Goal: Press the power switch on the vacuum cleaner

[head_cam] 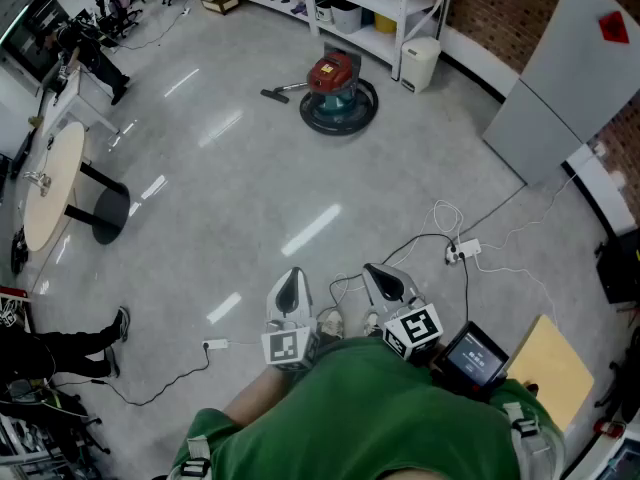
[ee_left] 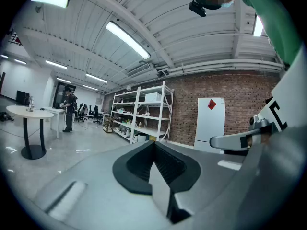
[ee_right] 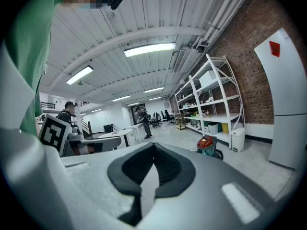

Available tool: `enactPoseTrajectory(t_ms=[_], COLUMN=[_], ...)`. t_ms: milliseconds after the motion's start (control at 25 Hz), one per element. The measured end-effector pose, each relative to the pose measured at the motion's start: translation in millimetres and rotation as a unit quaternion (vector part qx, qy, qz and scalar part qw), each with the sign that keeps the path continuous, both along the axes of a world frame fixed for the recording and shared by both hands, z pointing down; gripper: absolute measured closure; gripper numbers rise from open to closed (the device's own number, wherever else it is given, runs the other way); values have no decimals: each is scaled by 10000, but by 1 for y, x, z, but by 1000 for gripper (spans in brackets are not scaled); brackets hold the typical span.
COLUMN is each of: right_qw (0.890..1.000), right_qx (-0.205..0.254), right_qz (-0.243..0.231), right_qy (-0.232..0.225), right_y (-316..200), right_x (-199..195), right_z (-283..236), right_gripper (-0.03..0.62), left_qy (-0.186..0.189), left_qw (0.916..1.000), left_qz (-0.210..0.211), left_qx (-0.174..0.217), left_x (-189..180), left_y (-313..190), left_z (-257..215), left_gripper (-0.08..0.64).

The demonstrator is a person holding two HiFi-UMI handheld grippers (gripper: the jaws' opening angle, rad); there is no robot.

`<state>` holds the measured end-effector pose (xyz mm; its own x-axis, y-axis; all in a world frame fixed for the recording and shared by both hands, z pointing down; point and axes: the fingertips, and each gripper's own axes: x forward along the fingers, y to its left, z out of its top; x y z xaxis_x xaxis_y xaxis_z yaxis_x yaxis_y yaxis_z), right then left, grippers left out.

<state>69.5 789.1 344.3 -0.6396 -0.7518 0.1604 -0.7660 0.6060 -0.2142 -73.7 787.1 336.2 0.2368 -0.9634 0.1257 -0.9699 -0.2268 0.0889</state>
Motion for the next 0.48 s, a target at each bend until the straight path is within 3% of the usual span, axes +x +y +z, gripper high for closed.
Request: enactPoseTrajectory(t_ms=[480], right_qw=[9999], right_qx=[-21], right_qz=[46], right_qy=[-136], right_y=[-9], right_x=[15], right_z=[5], right_gripper=[591], left_qy=[-12], left_qw=[10000], left_qz=[-78], left_qx=[-37], left_x=[10], left_y=[-8], left_z=[6], left_gripper=[553])
